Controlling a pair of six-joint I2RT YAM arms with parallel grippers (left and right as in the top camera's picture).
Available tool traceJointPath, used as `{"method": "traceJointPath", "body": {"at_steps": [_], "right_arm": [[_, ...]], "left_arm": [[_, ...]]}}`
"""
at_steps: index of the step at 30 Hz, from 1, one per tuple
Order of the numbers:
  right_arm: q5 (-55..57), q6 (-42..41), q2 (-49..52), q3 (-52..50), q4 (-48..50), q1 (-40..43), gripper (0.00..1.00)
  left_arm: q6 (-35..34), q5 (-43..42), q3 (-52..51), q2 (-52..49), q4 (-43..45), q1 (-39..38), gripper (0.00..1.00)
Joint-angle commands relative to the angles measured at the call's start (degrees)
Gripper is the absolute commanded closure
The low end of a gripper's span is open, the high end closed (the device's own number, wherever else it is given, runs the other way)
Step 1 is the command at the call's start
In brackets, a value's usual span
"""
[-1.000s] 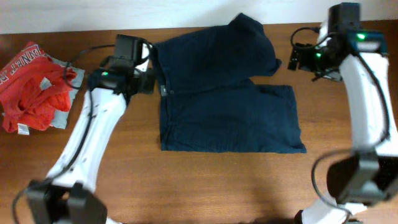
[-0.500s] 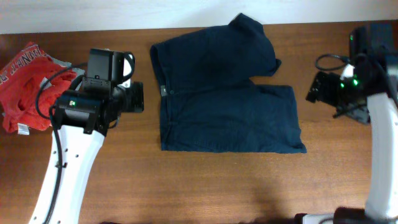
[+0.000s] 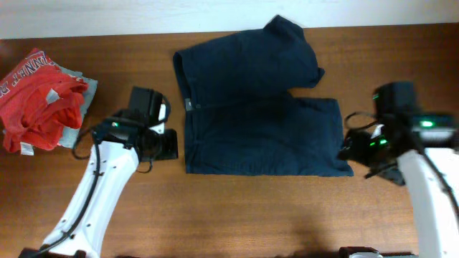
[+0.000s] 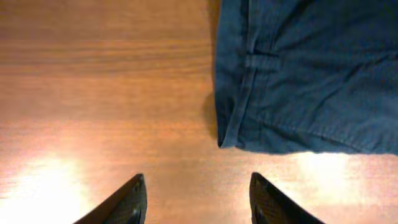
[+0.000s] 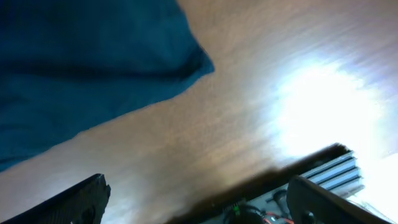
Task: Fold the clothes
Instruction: 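Move both grippers to the garment's near corners and grasp them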
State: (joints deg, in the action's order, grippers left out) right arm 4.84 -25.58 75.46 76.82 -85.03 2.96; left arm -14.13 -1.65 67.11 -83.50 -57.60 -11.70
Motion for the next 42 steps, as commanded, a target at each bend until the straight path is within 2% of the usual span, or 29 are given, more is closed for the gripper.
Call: {"method": "traceJointPath", "body": {"at_steps": [1, 7, 11, 16, 25, 27, 30, 31, 42], "right_arm": [[-2.0, -0.8, 0.0, -10.2, 5.4, -0.7, 0.04], [-5.4, -0.8, 0.0, -21.6, 16.5, -0.7, 0.05], [-5.7, -0.2, 0.0, -24.5, 19.9, -0.7, 0.04], [-5.7, 0.2, 0.0, -24.5, 20.6, -0.7, 0.04], [-5.2, 0.3, 0.0, -24.5, 20.8, -0.7, 0.05], [-4.8, 0.5, 0.0, -24.5, 20.8, -0.7, 0.08], [-4.0, 0.5, 0.0, -24.5, 21.0, -0.7, 0.10], [-4.0, 0.5, 0.0, -24.5, 21.0, -0.7, 0.11], [-4.4, 0.7, 2.7, -26.4, 25.5, -0.7, 0.14]], "left_arm": [[-1.0, -3.4, -5.0, -0.2, 4.6, 0.1, 0.47], [0.5, -3.8, -12.7, -1.1, 15.3, 0.1, 0.46], [3.5, -9.3, -15.5, -4.2, 21.0, 0.0, 0.46], [7.9, -13.2, -15.6, -10.1, 24.9, -2.0, 0.46], [8.9, -13.2, -15.6, -18.8, 25.6, -5.8, 0.48], [8.9, -13.2, -15.6, -19.4, 25.5, -5.8, 0.57], [8.8, -12.2, -15.4, -19.3, 25.5, -5.6, 0.95], [8.9, -11.8, -15.1, -19.3, 25.4, -5.6, 0.99], [8.8, -8.8, -11.5, -18.6, 22.0, -0.1, 0.99]]}}
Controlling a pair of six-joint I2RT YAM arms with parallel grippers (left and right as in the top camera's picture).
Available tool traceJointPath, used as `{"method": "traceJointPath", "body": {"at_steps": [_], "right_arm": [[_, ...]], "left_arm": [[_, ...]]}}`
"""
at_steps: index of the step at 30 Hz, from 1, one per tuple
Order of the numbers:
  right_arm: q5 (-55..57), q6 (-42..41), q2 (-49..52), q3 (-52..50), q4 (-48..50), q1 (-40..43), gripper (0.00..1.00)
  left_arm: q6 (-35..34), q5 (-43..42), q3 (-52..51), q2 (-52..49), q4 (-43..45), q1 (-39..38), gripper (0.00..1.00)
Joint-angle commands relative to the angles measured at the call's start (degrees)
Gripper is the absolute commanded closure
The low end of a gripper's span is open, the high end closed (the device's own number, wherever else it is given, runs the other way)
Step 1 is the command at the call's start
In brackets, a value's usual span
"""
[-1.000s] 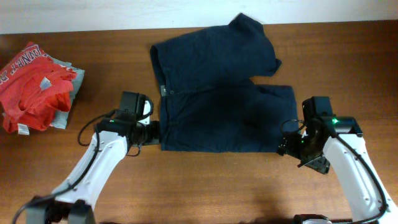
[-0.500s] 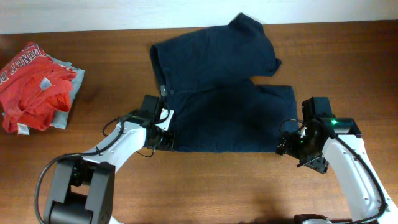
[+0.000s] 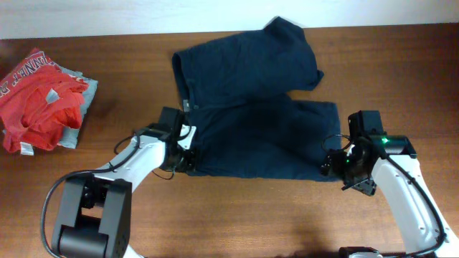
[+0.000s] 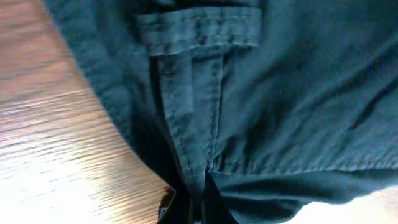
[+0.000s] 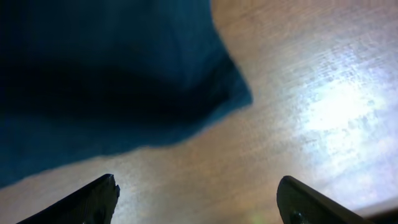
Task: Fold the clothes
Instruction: 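Move both grippers to the garment's near corners and grasp them, then lift the near edge with both grippers and fold it toward the far edge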
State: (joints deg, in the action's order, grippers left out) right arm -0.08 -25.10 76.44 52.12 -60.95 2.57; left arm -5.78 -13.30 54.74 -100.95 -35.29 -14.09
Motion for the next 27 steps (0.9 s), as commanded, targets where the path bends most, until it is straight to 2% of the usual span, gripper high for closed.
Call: {"method": "traceJointPath", "body": {"at_steps": [1, 3, 5, 7, 16, 27], "right_arm": [[0.3, 0.2, 2.3, -2.1, 2.3, -0.3, 0.14], [-0.9, 0.2, 3.8, -2.4, 4.1, -0.3, 0.16], [-3.3, 0.8, 6.3, -2.4, 6.2, -0.3, 0.27], [-3.9, 0.8, 8.1, -2.5, 6.9, -0.3, 0.30], [-10.4, 2.4, 14.7, -4.9, 9.8, -0.4, 0.31], [-15.7, 2.4, 14.8, -9.2, 11.7, -0.4, 0.31]], "left_arm": [[0.5, 2.8, 0.9, -1.2, -0.3, 3.0, 0.99], [0.5, 2.8, 0.9, -0.9, -0.3, 4.4, 0.99], [0.5, 2.8, 0.9, -0.9, -0.3, 5.8, 0.99], [0.5, 2.8, 0.9, -0.9, -0.1, 6.2, 0.99], [0.5, 2.8, 0.9, -0.9, 1.2, 6.2, 0.99], [0.5, 2.8, 0.9, -0.9, 1.4, 6.2, 0.99]]}}
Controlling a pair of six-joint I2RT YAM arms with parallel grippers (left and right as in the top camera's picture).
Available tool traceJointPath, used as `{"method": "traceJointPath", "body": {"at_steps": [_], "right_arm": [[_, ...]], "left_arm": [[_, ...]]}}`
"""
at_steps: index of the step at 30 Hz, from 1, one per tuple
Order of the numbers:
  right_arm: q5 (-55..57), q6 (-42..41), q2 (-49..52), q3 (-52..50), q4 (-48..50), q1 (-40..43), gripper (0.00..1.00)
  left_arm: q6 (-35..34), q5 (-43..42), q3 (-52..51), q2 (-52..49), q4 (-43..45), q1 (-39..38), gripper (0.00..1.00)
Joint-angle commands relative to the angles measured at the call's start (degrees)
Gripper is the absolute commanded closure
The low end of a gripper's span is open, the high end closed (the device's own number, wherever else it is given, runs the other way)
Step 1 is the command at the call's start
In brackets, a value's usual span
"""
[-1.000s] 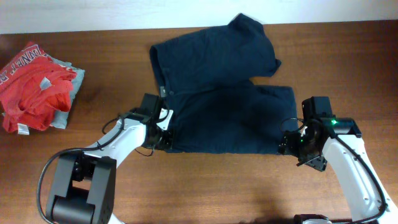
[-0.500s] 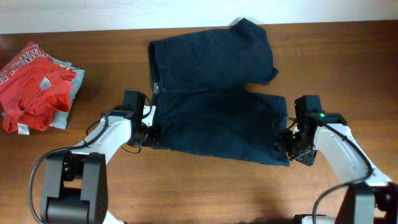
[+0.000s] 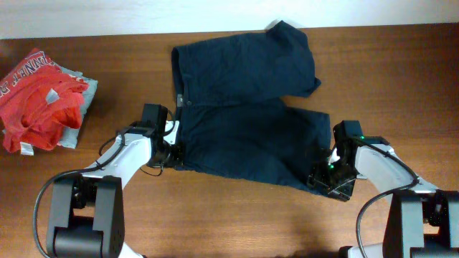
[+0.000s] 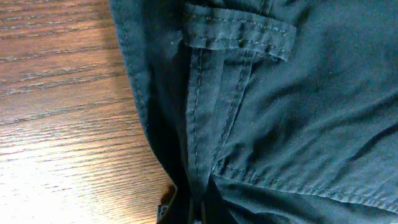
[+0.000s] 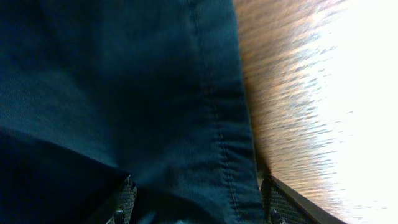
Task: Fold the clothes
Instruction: 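Lift the near edge with both grippers and fold it toward the far edge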
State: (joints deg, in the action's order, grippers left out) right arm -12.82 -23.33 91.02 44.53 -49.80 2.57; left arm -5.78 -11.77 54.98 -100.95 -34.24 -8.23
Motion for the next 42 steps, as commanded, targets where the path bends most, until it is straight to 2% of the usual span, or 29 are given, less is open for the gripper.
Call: {"method": "traceJointPath", "body": {"at_steps": [1, 3, 4, 5, 8, 9, 13, 19, 27, 39, 42], "right_arm": [[-3.8, 0.6, 0.2, -2.1, 1.0, -0.4, 0.31], [-5.2, 0.5, 0.2, -3.3, 2.3, -0.4, 0.32], [-5.2, 0.5, 0.2, -3.5, 2.5, -0.4, 0.37], [-4.9, 0.5, 0.2, -3.8, 3.2, -0.3, 0.54], [-4.5, 0.5, 0.2, -3.7, 4.9, -0.2, 0.94], [-4.5, 0.5, 0.2, -3.6, 5.3, -0.2, 0.96], [-2.0, 0.6, -0.6, -0.9, 4.0, -0.1, 0.96], [-0.6, 3.8, -5.7, 7.0, -4.6, 2.6, 0.96], [0.0, 7.7, -12.7, 13.8, -13.8, 3.9, 0.96], [-0.1, 7.8, -35.7, 15.6, -28.7, 3.9, 0.96], [0.0, 6.5, -41.5, 15.6, -29.7, 3.9, 0.96]], "left_arm": [[0.5, 1.3, 0.7, -0.9, 0.4, 0.3, 0.99], [0.5, 1.3, 0.7, -0.9, 0.4, 0.3, 0.99], [0.5, 1.3, 0.7, -0.9, 0.4, 0.3, 0.99], [0.5, 1.3, 0.7, -0.9, 0.4, 0.3, 0.99], [1.4, 1.4, 0.7, -0.9, 0.6, 0.3, 0.99], [1.6, 1.7, 0.8, -0.9, 0.6, 0.3, 0.99], [1.6, 5.7, 4.0, -0.3, -3.7, 0.8, 0.99], [1.6, 9.9, 12.1, 5.6, -14.0, 2.7, 0.99], [1.6, 9.9, 13.0, 15.8, -17.3, 2.7, 0.99], [1.5, 9.9, 13.0, 31.7, -25.4, 2.6, 0.99], [1.5, 9.9, 13.0, 34.5, -26.9, 2.7, 0.99]]}}
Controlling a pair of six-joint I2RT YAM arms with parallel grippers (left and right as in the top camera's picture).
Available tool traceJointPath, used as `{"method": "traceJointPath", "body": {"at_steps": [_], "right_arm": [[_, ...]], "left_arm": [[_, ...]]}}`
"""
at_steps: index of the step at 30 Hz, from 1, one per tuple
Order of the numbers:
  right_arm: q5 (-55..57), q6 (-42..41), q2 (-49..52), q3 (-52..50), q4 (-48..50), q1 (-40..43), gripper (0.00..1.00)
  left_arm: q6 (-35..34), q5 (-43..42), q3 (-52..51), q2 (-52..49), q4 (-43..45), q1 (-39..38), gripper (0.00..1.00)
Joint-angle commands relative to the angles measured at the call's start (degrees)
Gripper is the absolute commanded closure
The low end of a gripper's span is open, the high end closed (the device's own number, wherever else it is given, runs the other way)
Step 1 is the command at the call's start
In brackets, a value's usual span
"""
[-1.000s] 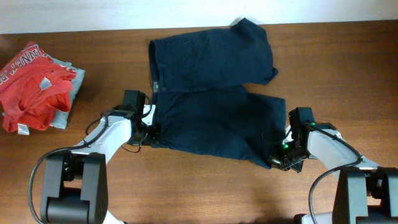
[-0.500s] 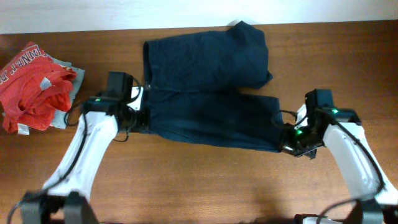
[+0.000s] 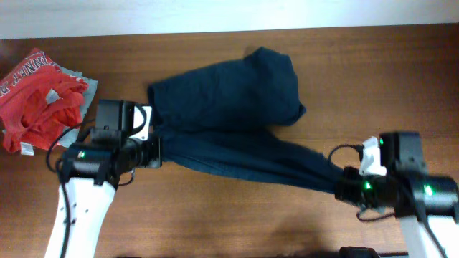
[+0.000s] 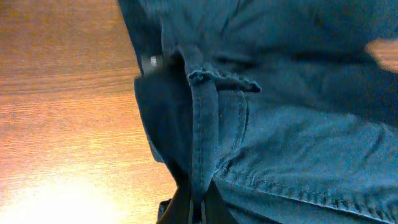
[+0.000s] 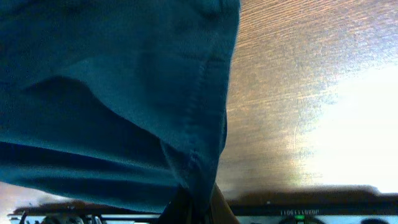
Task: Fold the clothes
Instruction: 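Lift the near edge with both grippers and fold it toward the far edge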
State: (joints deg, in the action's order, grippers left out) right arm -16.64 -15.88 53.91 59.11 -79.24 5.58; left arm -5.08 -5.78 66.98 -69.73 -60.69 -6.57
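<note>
The dark navy shorts (image 3: 237, 107) are lifted off the wooden table and stretched between both arms, the near leg pulled into a taut band (image 3: 251, 166). My left gripper (image 3: 154, 152) is shut on the waistband corner (image 4: 200, 155). At the lower right my right gripper (image 3: 343, 188) is shut on the leg hem (image 5: 199, 143). The far leg still lies on the table toward the back.
A pile of red and grey clothes (image 3: 39, 97) lies at the far left of the table (image 3: 215, 222). A pale wall runs along the table's back edge.
Both grippers hold the same corners, but the shorts are now raised and stretched. The left gripper has shifted left, the right gripper toward the front right, and the far leg has bunched leftward.
The shorts lay flat with both grippers open beside the near waistband corner and near hem. Then the left gripper was shut on the waistband, the right still open at the hem. Then both were closed on the cloth, and now it hangs stretched between them.
</note>
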Motion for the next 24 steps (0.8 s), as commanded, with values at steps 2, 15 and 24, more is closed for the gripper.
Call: {"method": "traceJointPath", "body": {"at_steps": [2, 15, 24], "right_arm": [[3.8, -1.1, -5.7, 1.0, 1.4, 0.9, 0.96], [3.2, 2.2, 18.5, 1.0, 27.9, 0.8, 0.96], [-2.7, 3.7, 34.0, 1.0, 46.7, 0.6, 0.96]], "left_arm": [[0.8, 3.9, 1.0, 3.8, -0.4, 1.0, 0.99], [0.6, 12.7, 0.5, -7.0, 11.0, 1.0, 0.99], [0.6, 15.5, 0.5, -17.7, 26.5, 1.0, 0.99]]}}
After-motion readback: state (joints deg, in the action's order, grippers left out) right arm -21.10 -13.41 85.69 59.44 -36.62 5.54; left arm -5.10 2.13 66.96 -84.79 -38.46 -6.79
